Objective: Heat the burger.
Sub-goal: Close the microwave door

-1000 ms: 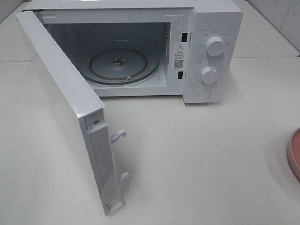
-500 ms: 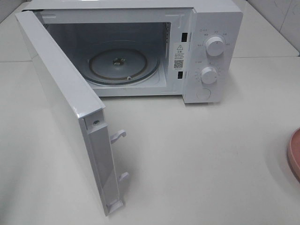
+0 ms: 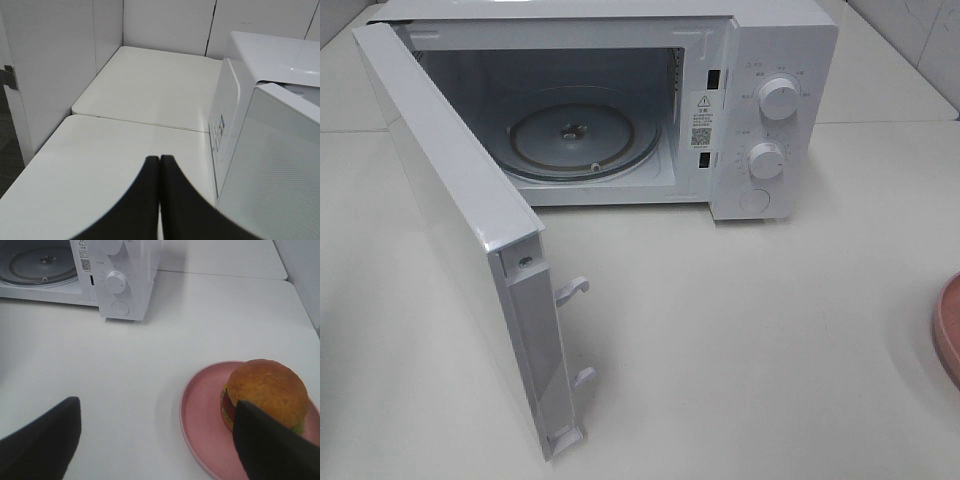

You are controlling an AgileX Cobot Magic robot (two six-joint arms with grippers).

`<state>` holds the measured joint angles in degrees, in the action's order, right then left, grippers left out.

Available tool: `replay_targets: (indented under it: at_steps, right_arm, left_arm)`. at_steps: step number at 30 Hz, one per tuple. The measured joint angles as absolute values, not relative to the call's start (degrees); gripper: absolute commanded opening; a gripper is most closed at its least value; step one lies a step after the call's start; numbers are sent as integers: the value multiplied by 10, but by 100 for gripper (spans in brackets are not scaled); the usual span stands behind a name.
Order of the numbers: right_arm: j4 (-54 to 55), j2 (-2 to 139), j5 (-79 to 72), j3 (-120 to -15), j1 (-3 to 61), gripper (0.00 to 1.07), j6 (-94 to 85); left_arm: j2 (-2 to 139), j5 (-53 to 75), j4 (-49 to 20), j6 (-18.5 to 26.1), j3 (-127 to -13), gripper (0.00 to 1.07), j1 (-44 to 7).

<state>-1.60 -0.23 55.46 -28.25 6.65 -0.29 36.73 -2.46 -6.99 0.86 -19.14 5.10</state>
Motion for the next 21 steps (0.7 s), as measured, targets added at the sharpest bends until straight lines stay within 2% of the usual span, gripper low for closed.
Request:
replay_targets:
  at_steps: [6, 7, 8, 9, 10, 11, 12, 13, 14, 15, 16, 17, 18, 21]
  right_arm:
    - [-16, -2, 555, -282, 66, 74, -3]
    - [-16, -2, 555, -282, 66, 74, -3]
    - [-16, -2, 555, -282, 66, 74, -3]
    - [-16, -2, 555, -282, 66, 74, -3]
    - [-16, -2, 555, -282, 66, 74, -3]
    - [-16, -2, 555, -282, 66, 74, -3]
    - [-16, -2, 555, -282, 66, 74, -3]
    - [-16, -2, 555, -282, 66, 74, -3]
    - [-16, -2, 555, -282, 66, 74, -3]
    - [-16, -2, 555, -282, 66, 74, -3]
    - [-16, -2, 555, -282, 66, 74, -3]
    - [-16, -2, 555, -282, 66, 74, -3]
    - [-16, -2, 555, -282, 66, 74, -3]
    - [-16, -2, 555, -282, 66, 74, -3]
  left_arm:
    - [482, -169, -12, 0, -172, 0, 51]
    - [524, -213, 29, -26, -172, 0, 51]
    - [524, -213, 29, -26, -172, 0, 51]
    - [545, -237, 55, -46, -172, 0, 51]
    - [579, -280, 109, -86, -172, 0, 51]
    - [579, -280, 109, -86, -172, 0, 51]
    - [611, -328, 162, -125, -172, 0, 51]
    - [628, -348, 193, -143, -172, 0, 51]
    - [628, -348, 193, -143, -172, 0, 51]
    - [657, -400, 245, -165, -172, 0, 51]
    - [672, -420, 273, -171, -172, 0, 51]
    - [672, -420, 273, -171, -172, 0, 51]
    - [700, -469, 316, -182, -171, 0, 51]
    - [734, -511, 349, -199, -170, 0, 51]
